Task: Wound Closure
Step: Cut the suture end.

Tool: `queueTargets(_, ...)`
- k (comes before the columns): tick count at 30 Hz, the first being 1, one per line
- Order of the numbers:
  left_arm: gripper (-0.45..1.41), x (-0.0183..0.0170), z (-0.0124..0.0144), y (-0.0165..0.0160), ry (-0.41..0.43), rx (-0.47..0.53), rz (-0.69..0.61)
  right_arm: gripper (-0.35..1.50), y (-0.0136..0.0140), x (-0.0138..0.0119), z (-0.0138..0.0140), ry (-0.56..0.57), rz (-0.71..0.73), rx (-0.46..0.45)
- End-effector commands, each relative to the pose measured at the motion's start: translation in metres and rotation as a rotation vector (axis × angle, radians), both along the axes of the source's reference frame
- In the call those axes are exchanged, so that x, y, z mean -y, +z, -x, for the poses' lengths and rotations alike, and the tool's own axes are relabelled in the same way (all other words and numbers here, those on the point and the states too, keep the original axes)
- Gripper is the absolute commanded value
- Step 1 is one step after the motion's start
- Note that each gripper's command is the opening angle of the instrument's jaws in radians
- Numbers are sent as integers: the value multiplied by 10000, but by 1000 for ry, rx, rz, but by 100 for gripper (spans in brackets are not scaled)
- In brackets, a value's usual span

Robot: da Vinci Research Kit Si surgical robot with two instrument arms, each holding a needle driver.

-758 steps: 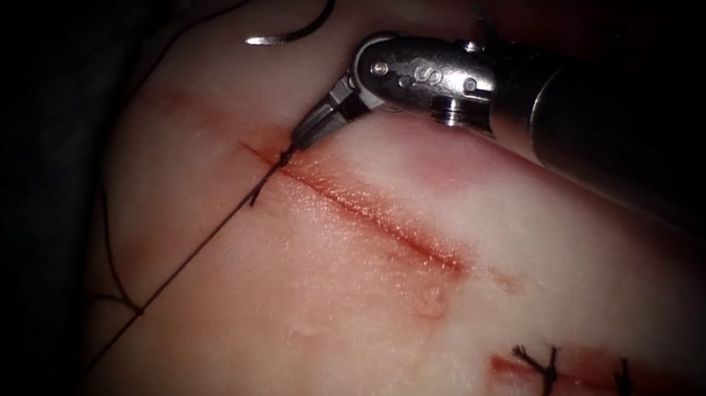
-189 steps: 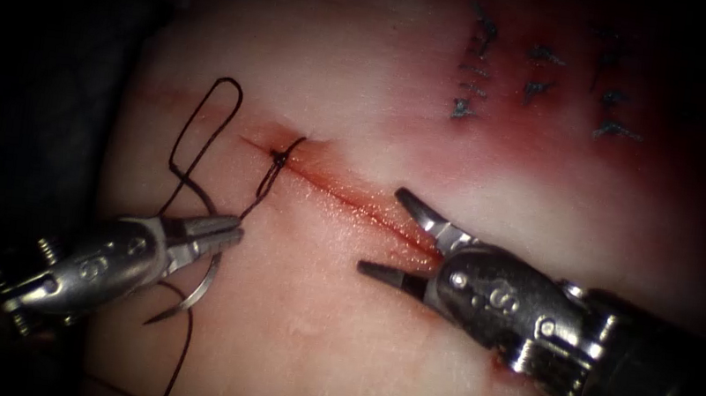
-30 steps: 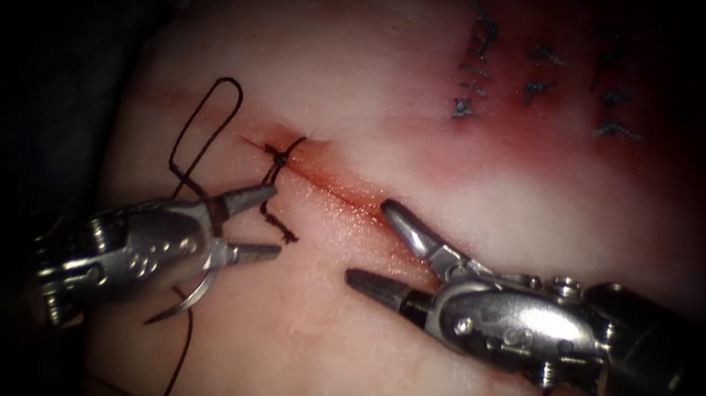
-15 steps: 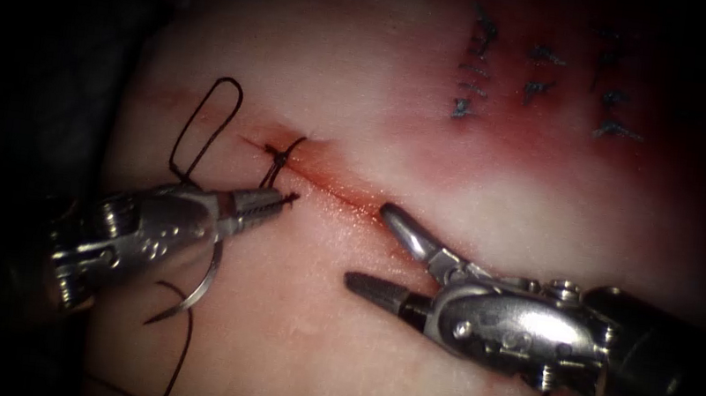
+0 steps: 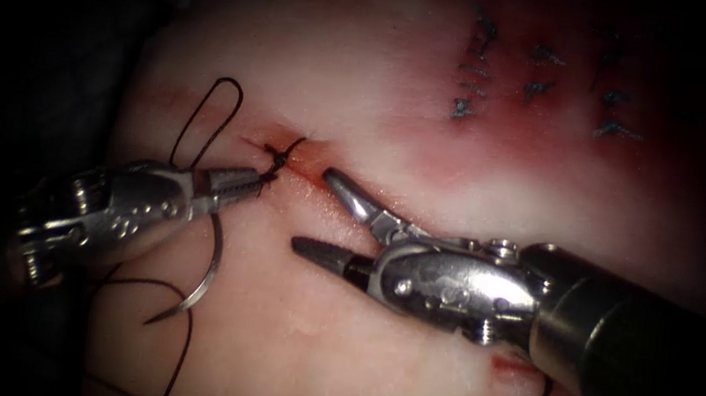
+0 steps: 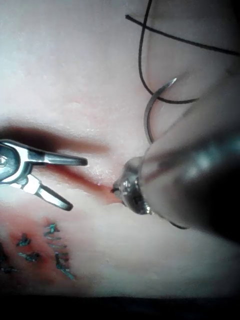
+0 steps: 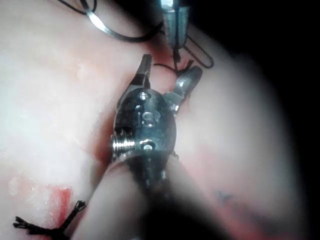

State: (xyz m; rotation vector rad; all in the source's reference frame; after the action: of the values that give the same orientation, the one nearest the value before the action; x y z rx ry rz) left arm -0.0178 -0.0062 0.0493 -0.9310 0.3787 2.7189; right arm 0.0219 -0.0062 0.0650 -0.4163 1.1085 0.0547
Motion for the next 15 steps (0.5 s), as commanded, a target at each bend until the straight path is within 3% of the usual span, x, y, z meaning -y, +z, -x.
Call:
queueTargets(1, -35, -8, 5, 5, -2, 3, 2, 148, 12, -10, -14, -3, 1, 6)
queueTargets(15, -35, -7, 4, 1, 21, 68, 3, 148, 30, -28, -61, -31, -10, -3)
